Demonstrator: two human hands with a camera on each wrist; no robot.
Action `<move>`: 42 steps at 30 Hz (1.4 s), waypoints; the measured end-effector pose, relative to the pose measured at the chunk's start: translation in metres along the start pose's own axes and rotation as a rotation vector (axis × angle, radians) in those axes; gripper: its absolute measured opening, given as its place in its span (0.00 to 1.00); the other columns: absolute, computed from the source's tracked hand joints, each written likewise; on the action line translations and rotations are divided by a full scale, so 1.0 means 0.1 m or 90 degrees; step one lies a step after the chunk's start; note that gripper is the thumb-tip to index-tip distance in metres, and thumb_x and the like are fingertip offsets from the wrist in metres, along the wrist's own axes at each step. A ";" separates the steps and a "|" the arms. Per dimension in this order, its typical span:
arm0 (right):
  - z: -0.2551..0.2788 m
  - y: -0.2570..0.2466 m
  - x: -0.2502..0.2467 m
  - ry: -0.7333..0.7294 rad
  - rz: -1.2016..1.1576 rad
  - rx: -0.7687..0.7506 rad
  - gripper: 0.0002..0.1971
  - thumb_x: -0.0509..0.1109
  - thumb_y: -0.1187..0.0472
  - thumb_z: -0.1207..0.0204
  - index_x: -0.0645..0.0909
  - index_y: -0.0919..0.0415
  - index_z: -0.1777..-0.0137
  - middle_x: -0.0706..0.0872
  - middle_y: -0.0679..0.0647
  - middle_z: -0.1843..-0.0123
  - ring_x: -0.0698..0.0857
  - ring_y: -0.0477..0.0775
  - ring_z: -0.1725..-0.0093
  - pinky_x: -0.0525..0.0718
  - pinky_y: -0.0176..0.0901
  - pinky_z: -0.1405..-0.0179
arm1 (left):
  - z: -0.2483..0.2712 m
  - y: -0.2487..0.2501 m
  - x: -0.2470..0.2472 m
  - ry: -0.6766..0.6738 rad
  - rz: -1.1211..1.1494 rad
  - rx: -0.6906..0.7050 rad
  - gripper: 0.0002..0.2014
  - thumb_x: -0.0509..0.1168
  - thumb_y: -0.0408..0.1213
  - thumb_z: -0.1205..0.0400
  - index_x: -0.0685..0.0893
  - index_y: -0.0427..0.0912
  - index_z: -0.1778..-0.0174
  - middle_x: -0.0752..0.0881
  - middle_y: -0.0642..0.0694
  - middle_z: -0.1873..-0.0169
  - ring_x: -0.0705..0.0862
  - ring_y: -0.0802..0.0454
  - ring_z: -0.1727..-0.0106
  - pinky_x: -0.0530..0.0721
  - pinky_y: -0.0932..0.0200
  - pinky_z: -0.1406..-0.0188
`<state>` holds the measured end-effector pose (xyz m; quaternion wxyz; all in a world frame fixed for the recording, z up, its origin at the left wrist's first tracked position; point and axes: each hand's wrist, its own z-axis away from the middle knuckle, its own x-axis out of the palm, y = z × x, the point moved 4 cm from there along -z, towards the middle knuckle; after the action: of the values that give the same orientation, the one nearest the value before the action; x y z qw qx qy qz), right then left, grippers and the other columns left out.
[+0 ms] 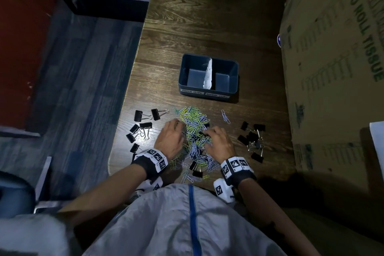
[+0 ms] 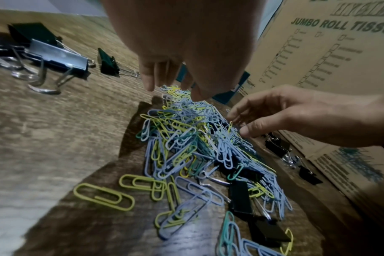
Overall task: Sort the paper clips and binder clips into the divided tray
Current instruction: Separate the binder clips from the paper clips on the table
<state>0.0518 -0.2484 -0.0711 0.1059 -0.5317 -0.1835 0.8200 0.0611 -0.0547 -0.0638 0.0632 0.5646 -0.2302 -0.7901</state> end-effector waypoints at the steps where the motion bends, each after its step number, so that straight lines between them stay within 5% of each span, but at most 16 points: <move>1: -0.01 0.03 -0.03 0.021 0.003 0.013 0.22 0.74 0.60 0.24 0.80 0.53 0.29 0.79 0.53 0.35 0.76 0.58 0.33 0.78 0.55 0.33 | -0.01 -0.04 -0.01 0.010 0.000 -0.027 0.26 0.62 0.41 0.17 0.67 0.40 0.23 0.69 0.36 0.25 0.71 0.42 0.30 0.74 0.47 0.28; 4: -0.05 0.05 -0.05 0.020 -0.002 0.050 0.26 0.74 0.59 0.23 0.76 0.54 0.24 0.78 0.55 0.34 0.75 0.59 0.33 0.78 0.54 0.33 | -0.03 -0.04 0.02 0.016 -0.021 0.010 0.24 0.61 0.46 0.17 0.68 0.42 0.25 0.71 0.39 0.29 0.73 0.45 0.34 0.79 0.44 0.33; 9: 0.01 -0.01 0.04 -0.015 0.017 0.002 0.28 0.76 0.64 0.25 0.75 0.52 0.25 0.76 0.55 0.33 0.74 0.59 0.33 0.80 0.58 0.34 | 0.04 0.21 0.20 -0.069 -0.171 0.258 0.26 0.68 0.47 0.21 0.72 0.48 0.27 0.73 0.42 0.31 0.74 0.45 0.35 0.78 0.46 0.39; 16: 0.08 0.24 -0.02 0.065 -0.029 0.056 0.02 0.73 0.62 0.24 0.83 0.57 0.56 0.78 0.53 0.49 0.78 0.56 0.45 0.82 0.58 0.40 | 0.10 -0.12 0.05 -0.053 -0.167 0.154 0.17 0.73 0.39 0.24 0.82 0.43 0.40 0.80 0.41 0.40 0.79 0.44 0.42 0.84 0.50 0.45; 19: 0.08 0.26 -0.10 0.107 -0.012 0.066 0.08 0.73 0.55 0.23 0.86 0.58 0.61 0.79 0.51 0.54 0.78 0.55 0.49 0.78 0.53 0.41 | 0.13 -0.17 0.00 -0.029 -0.205 0.149 0.16 0.74 0.43 0.25 0.84 0.43 0.44 0.83 0.42 0.43 0.80 0.45 0.45 0.82 0.47 0.46; 24: -0.07 0.02 -0.18 0.073 -0.008 0.040 0.07 0.68 0.61 0.19 0.86 0.58 0.46 0.80 0.51 0.47 0.80 0.54 0.48 0.84 0.56 0.45 | 0.05 0.08 0.00 -0.013 -0.183 0.213 0.17 0.75 0.38 0.28 0.84 0.42 0.44 0.85 0.44 0.49 0.82 0.48 0.49 0.83 0.49 0.49; 29: -0.18 -0.15 0.01 -0.085 0.068 -0.040 0.31 0.67 0.79 0.27 0.79 0.51 0.28 0.78 0.57 0.34 0.85 0.65 0.42 0.88 0.60 0.46 | -0.08 0.36 0.10 -0.141 -0.163 0.189 0.15 0.68 0.28 0.21 0.81 0.40 0.39 0.83 0.46 0.50 0.84 0.50 0.60 0.87 0.56 0.64; 35: -0.19 -0.12 0.04 -0.042 0.073 -0.025 0.31 0.66 0.79 0.27 0.77 0.55 0.26 0.77 0.60 0.34 0.84 0.67 0.41 0.86 0.59 0.45 | -0.21 0.45 0.14 -0.179 -0.141 0.105 0.38 0.77 0.33 0.29 0.67 0.42 0.24 0.78 0.41 0.41 0.83 0.43 0.50 0.88 0.48 0.57; 42: -0.14 -0.12 -0.03 0.016 0.019 0.002 0.24 0.72 0.77 0.29 0.74 0.58 0.36 0.80 0.60 0.39 0.85 0.67 0.45 0.86 0.60 0.49 | -0.24 0.51 0.14 -0.159 -0.181 0.103 0.23 0.72 0.32 0.24 0.75 0.40 0.34 0.79 0.41 0.41 0.81 0.43 0.43 0.87 0.47 0.55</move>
<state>0.0650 -0.2359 -0.0690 0.0970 -0.5443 -0.1729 0.8151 0.0705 -0.1117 -0.0602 -0.1234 0.4926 -0.2166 -0.8338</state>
